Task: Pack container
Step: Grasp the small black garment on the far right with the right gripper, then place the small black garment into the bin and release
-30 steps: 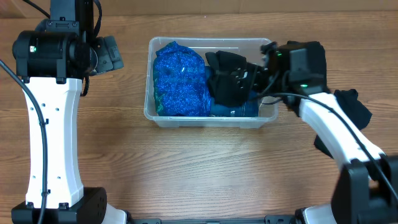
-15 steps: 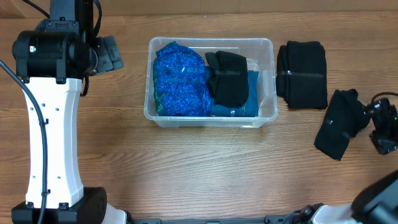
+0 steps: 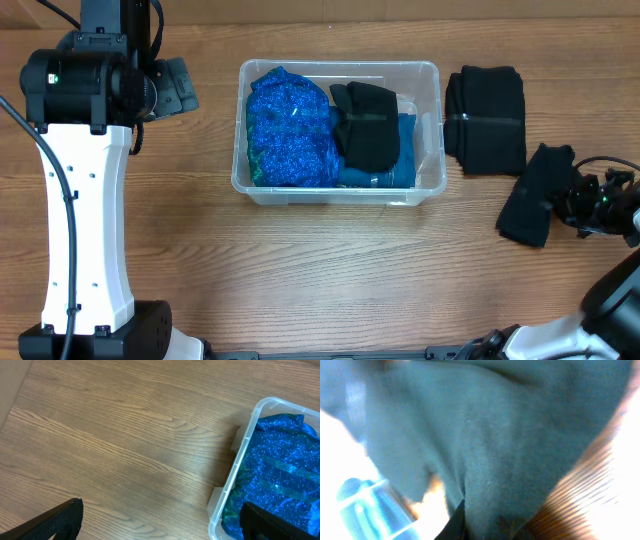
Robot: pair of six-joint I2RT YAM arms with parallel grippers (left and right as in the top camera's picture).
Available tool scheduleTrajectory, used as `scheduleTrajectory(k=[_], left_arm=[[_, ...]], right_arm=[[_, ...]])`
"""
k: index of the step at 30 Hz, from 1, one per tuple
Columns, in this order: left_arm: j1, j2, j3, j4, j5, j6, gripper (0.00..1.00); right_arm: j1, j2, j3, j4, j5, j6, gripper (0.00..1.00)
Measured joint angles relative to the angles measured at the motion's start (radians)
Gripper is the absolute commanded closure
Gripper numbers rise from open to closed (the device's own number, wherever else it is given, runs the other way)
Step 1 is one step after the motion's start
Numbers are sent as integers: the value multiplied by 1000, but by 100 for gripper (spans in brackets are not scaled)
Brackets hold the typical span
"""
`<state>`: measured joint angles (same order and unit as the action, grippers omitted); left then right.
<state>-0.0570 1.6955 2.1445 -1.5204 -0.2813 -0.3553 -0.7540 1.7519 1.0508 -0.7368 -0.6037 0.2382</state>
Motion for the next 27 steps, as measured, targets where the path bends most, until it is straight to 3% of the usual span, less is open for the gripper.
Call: scheduleTrajectory(k=[2,4,6,9,12,13,14,16,20,22,25,27], left_arm=[[0,0,0,1,0,0,0],[0,0,0,1,0,0,0],[0,0,0,1,0,0,0],[0,0,0,1,0,0,0],[0,0,0,0,0,0,0],[0,0,0,1,0,0,0],[0,0,0,0,0,0,0],[0,0,0,1,0,0,0],[0,0,0,0,0,0,0],[0,0,0,1,0,0,0],[0,0,0,1,0,0,0],[0,0,0,1,0,0,0]], right_arm=[[100,-223,11,-15,-71,-1,94],[295,-453,35,26,-145,-2,94],[510,-569,47,112,-151,21,94],[816,-555,48,255,-83,64,94],[958,-452,48,402,-5,84,94],[972,-414,48,432,12,95,86],[978,-355,48,474,29,105,52],[972,-257,48,467,59,116,41],[960,-187,46,334,179,73,37],[935,-221,46,315,212,55,39],[925,-385,66,319,238,39,83],[968,-443,79,351,215,54,90]])
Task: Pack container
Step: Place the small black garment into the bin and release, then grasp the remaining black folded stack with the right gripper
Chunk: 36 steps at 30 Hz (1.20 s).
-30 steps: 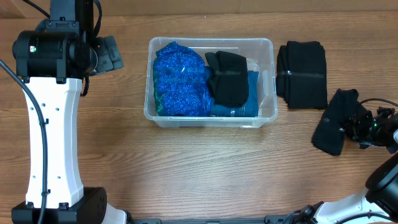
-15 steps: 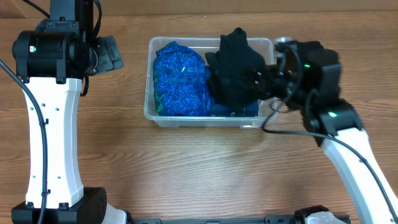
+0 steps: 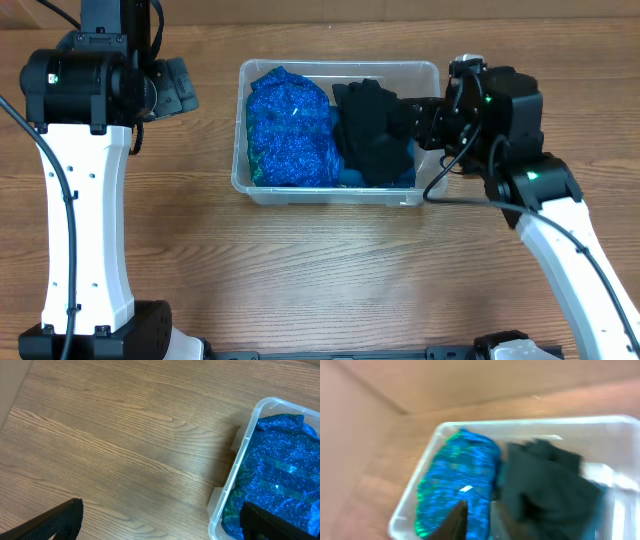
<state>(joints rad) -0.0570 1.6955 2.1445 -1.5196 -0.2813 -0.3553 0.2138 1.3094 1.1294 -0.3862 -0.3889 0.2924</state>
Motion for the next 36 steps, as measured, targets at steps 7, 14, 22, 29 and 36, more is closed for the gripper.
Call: scheduleTrajectory(k=[7,14,22,29,36], left_arm=[[0,0,0,0,0,0,0],[0,0,0,0,0,0,0],[0,0,0,0,0,0,0],[0,0,0,0,0,0,0],[0,0,0,0,0,0,0]], right_arm=[[140,272,6,4,166,135,96],[45,434,29,-145,217,207,43],[-157,73,174,-287,277,56,2],[-594,437,148,-162,238,34,1],[-647,689,138,4,-16,-69,22]])
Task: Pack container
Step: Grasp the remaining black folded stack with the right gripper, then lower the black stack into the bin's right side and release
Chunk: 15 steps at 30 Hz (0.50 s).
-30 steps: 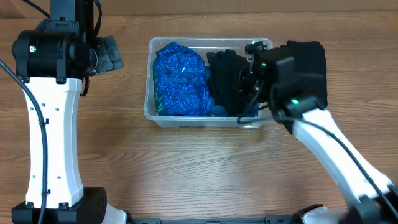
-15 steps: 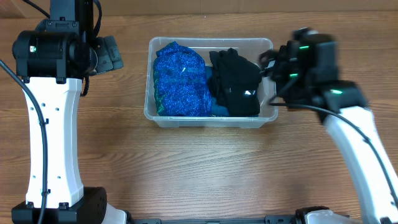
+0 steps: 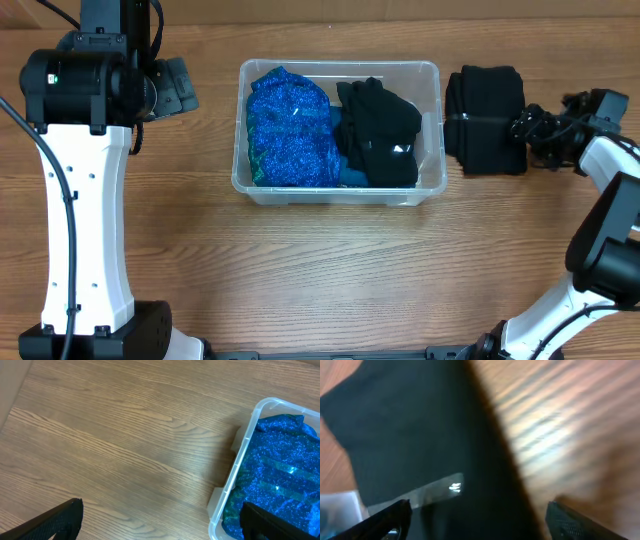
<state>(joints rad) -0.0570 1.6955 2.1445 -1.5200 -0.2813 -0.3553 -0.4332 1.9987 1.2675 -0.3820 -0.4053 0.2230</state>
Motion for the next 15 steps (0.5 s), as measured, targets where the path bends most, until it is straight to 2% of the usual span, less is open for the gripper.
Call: scheduleTrajectory(k=[2,3,6,8,11,13,15], left_arm=[[0,0,0,0,0,0,0],[0,0,0,0,0,0,0],[0,0,0,0,0,0,0],[0,0,0,0,0,0,0],[0,0,0,1,0,0,0],[0,0,0,0,0,0,0],[0,0,0,0,0,0,0]], right_arm=[[28,23,0,4,-26,-6,35],[43,33,0,7,-29,-17,50],[79,37,0,-14,-39,-20,88],[87,37,15,-65,-54,-12,96],[91,-13,30,-213,-72,-14,96],[111,-170,30,-300,-80,-14,96],[143,-408,30,-336,-82,-14,96]])
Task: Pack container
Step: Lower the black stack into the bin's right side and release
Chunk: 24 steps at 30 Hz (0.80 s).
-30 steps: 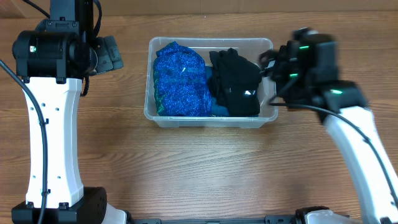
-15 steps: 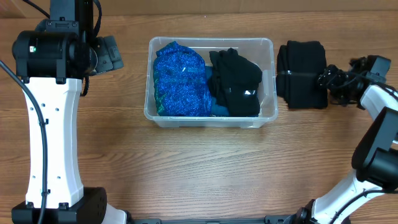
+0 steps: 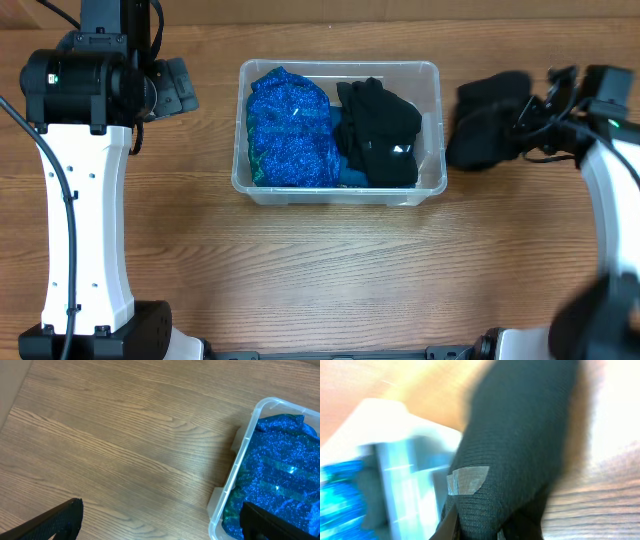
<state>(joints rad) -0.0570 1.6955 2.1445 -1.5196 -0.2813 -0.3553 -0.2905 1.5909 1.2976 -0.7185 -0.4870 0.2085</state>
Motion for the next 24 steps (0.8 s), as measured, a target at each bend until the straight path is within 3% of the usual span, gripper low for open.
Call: scheduleTrajectory(k=[3,6,9,11,14,15,17,18,19,22,24], left_arm=[[0,0,0,0,0,0,0],[0,0,0,0,0,0,0],[0,0,0,0,0,0,0],[0,0,0,0,0,0,0],[0,0,0,0,0,0,0],[0,0,0,0,0,0,0],[0,0,0,0,0,0,0],[0,0,0,0,0,0,0],[0,0,0,0,0,0,0],[0,0,0,0,0,0,0],[0,0,0,0,0,0,0]], right_arm=[[55,-299,17,8,-40,1,96],[214,-409,26,45,-118,30,96],[369,-363,26,122,-131,100,96],[513,-233,26,220,-89,204,96],[569,-85,26,252,-34,302,96],[574,-25,26,241,-9,326,87],[573,60,22,193,69,348,55],[573,72,20,177,98,343,52],[574,76,20,136,153,324,42],[573,64,24,39,243,253,41],[573,6,48,-29,280,234,46]])
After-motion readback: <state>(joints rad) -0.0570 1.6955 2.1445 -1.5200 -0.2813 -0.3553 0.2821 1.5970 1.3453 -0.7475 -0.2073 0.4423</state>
